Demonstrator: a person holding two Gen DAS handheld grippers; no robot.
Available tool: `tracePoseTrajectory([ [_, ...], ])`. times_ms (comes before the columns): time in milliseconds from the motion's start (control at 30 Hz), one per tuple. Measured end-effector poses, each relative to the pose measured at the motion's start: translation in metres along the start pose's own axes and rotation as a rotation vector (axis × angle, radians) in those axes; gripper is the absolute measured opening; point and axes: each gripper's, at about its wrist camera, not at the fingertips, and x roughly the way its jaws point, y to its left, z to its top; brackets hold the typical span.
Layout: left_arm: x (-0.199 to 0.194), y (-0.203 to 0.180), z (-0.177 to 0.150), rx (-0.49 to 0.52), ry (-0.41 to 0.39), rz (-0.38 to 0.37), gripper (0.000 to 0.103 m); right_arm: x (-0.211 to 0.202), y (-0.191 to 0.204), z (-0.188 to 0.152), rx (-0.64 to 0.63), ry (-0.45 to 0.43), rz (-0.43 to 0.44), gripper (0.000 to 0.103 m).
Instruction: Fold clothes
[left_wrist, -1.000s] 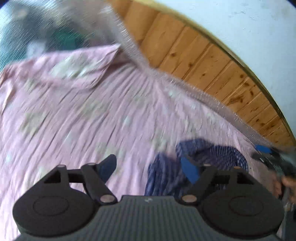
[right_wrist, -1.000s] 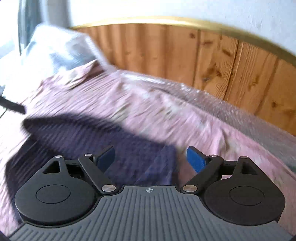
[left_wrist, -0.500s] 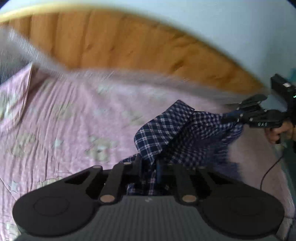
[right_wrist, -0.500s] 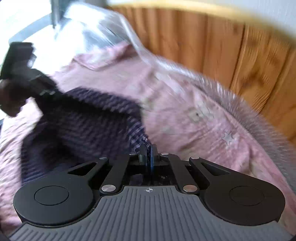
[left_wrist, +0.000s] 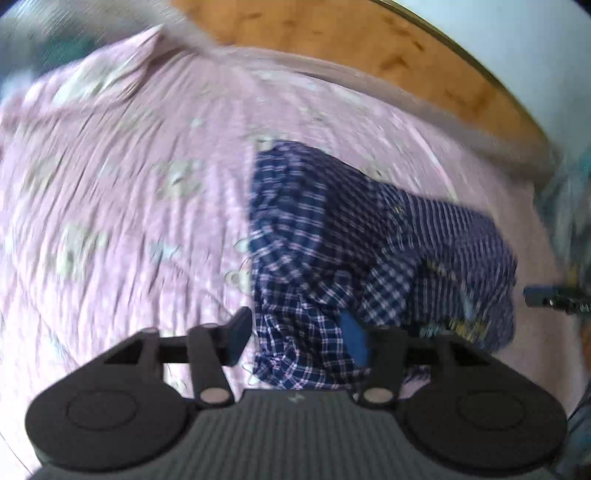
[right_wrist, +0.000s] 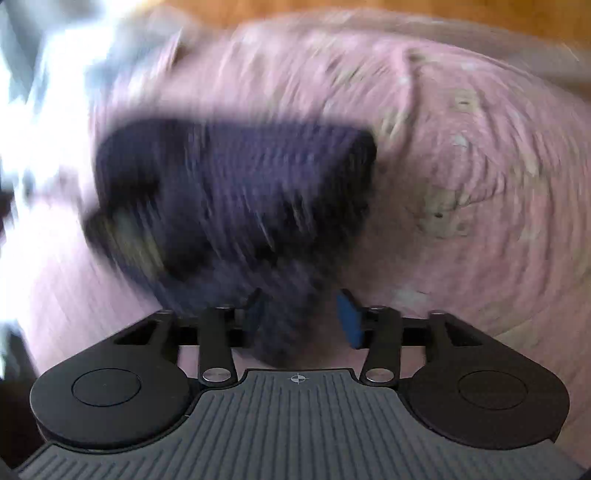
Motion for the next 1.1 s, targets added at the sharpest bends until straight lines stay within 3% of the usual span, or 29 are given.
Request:
tracePoseTrajectory([
  [33,0.001,0.005,0.002,-0.041,-0.002,-0.012,0.056,-0.005,0.003,0.004,0.075,-0.055,0.038,0.066],
  [100,0.005,0.013,0.013,-0.12,-0.024,-0.04,0.059,-0.001,0.023,0.014,0.086,-0.126,0.096,0.075],
  [200,0.016,0.016,0.031,-0.214,-0.077,-0.081,0.064,0.023,0.059,0.03,0.016,-0.178,0.121,0.075],
  [267,0.031,0.018,0.046,-0.267,-0.089,-0.074,0.072,0.046,0.079,0.036,-0.06,-0.147,0.112,0.075],
  [367,0.055,0.017,0.058,-0.288,-0.079,-0.04,0.068,0.079,0.111,0.027,-0.218,-0.075,0.034,0.075],
  [400,0.056,0.015,0.058,-0.272,-0.068,-0.037,0.048,0.09,0.121,0.02,-0.278,-0.039,0.0,0.071],
  [433,0.057,0.012,0.059,-0.254,-0.057,-0.044,0.023,0.1,0.125,0.012,-0.333,0.004,-0.03,0.05],
  [500,0.047,0.003,0.06,-0.236,-0.058,-0.084,0.016,0.102,0.125,0.001,-0.415,0.039,-0.116,0.011],
  [600,0.024,-0.004,0.054,-0.261,-0.043,-0.171,0.013,0.081,0.118,0.0,-0.431,0.032,-0.164,0.004],
  [667,0.028,0.002,0.044,-0.272,0.013,-0.111,0.014,0.062,0.12,0.001,-0.471,0.02,-0.163,0.003],
  [767,0.058,0.024,0.026,-0.318,0.081,-0.012,0.033,0.061,0.13,-0.008,-0.554,0.051,-0.113,0.003],
  [800,0.061,0.025,0.024,-0.311,0.066,-0.012,0.033,0.07,0.133,-0.016,-0.59,0.076,-0.127,0.007],
  [833,0.055,0.023,0.026,-0.301,0.054,-0.009,0.037,0.082,0.135,-0.023,-0.619,0.102,-0.143,0.024],
  [900,0.045,0.019,0.03,-0.281,0.028,-0.002,0.039,0.093,0.133,-0.029,-0.632,0.141,-0.154,0.026],
  [1000,0.012,0.009,0.038,-0.207,-0.057,0.038,0.043,0.049,0.116,-0.006,-0.433,0.062,-0.039,0.049],
  [1067,-0.009,0.0,0.045,-0.177,-0.134,0.051,0.043,0.01,0.086,0.011,-0.229,-0.078,0.067,0.054],
  [1100,-0.015,-0.006,0.05,-0.159,-0.161,0.049,0.043,-0.001,0.071,0.016,-0.153,-0.139,0.067,0.054],
])
